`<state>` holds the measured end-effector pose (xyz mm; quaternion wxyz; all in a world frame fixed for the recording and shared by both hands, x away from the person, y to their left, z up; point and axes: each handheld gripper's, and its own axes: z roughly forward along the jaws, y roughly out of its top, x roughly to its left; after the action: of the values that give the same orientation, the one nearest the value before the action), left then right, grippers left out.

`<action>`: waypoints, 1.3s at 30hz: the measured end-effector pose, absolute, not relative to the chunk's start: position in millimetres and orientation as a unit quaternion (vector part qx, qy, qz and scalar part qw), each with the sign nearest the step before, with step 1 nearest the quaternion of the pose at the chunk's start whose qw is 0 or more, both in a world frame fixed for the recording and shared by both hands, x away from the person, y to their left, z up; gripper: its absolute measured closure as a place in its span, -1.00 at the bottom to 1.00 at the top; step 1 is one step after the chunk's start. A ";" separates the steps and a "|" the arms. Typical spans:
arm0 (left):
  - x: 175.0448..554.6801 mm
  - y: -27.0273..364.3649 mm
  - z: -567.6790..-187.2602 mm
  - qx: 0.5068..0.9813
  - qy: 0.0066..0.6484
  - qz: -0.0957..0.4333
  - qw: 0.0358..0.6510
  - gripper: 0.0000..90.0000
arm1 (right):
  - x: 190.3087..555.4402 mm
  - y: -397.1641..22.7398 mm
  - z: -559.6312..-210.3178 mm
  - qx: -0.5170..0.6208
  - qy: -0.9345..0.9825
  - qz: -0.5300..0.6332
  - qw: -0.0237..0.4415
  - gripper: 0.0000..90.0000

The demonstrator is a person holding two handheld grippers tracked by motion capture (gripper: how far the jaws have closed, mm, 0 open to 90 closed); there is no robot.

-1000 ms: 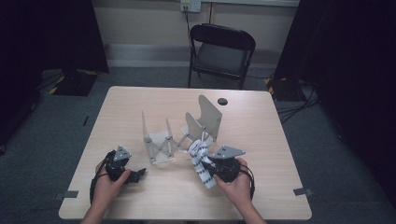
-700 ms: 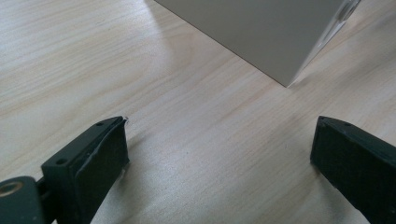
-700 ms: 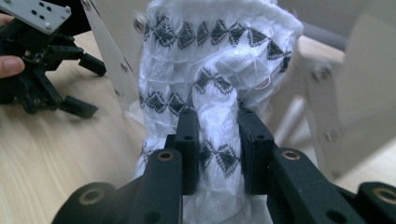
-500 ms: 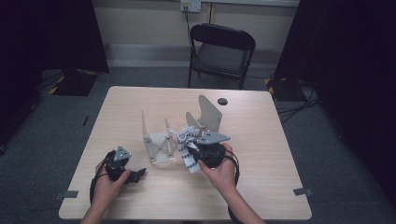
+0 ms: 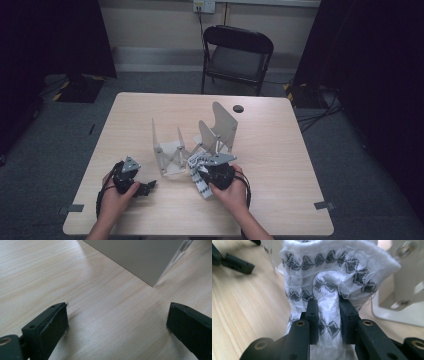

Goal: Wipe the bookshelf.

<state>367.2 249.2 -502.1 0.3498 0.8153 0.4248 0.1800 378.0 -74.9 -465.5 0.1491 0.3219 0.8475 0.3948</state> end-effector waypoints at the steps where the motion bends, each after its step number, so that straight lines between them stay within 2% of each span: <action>1: 367.2 249.2 -502.1 0.815 0.425 0.180 0.350 -0.92 | 377.7 -75.3 -468.1 0.323 0.848 0.393 0.148 0.60; 11: 366.3 249.1 -502.1 0.816 0.423 0.181 0.349 -0.92 | 376.0 -79.8 -484.8 0.329 0.858 0.374 0.128 0.58; 21: 366.4 249.2 -502.0 0.817 0.422 0.182 0.349 -0.92 | 369.6 -87.5 -487.4 0.325 0.863 0.372 0.109 0.51; 25: 365.7 249.0 -502.0 0.816 0.423 0.181 0.350 -0.92 | 365.2 -92.2 -486.1 0.324 0.863 0.370 0.112 0.57; 31: 365.6 248.9 -502.0 0.816 0.423 0.181 0.350 -0.92 | 357.5 -103.8 -466.5 0.320 0.848 0.395 0.147 0.61; 39: 365.4 248.9 -502.0 0.816 0.423 0.181 0.350 -0.92 | 357.1 -111.5 -406.5 0.308 0.805 0.465 0.200 0.63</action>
<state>365.4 248.9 -502.0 0.3495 0.8160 0.4233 0.1811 357.1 -111.5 -406.5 0.2002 0.3079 0.8054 0.4652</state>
